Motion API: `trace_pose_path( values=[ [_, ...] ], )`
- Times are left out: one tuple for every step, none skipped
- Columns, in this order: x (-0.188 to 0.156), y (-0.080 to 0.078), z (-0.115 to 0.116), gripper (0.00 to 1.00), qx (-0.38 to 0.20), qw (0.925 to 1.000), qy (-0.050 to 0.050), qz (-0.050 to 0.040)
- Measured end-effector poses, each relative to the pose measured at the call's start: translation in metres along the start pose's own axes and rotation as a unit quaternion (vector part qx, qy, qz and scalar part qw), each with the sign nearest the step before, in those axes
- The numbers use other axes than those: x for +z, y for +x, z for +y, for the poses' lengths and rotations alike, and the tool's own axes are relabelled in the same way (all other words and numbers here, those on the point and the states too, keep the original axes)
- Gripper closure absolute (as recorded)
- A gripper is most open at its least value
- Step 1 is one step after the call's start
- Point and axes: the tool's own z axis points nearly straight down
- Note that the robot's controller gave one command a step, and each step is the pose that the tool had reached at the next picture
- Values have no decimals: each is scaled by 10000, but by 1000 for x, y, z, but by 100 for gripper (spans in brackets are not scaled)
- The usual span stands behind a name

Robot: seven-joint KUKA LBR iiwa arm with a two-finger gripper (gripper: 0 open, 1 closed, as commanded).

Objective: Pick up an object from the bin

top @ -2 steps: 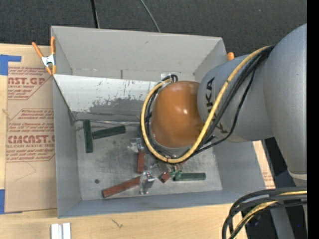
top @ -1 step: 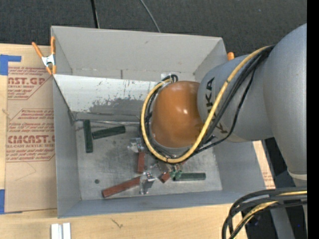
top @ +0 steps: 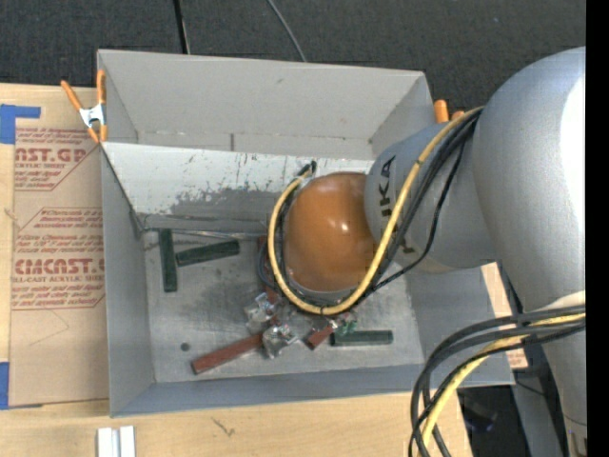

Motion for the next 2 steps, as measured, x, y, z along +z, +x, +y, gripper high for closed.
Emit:
trace_pose_path(
  values=[
    [0, 0, 0, 100, 0, 10000, -1, -2],
    [-187, -3, 7, 100, -328, 9994, 21, -87]
  ],
)
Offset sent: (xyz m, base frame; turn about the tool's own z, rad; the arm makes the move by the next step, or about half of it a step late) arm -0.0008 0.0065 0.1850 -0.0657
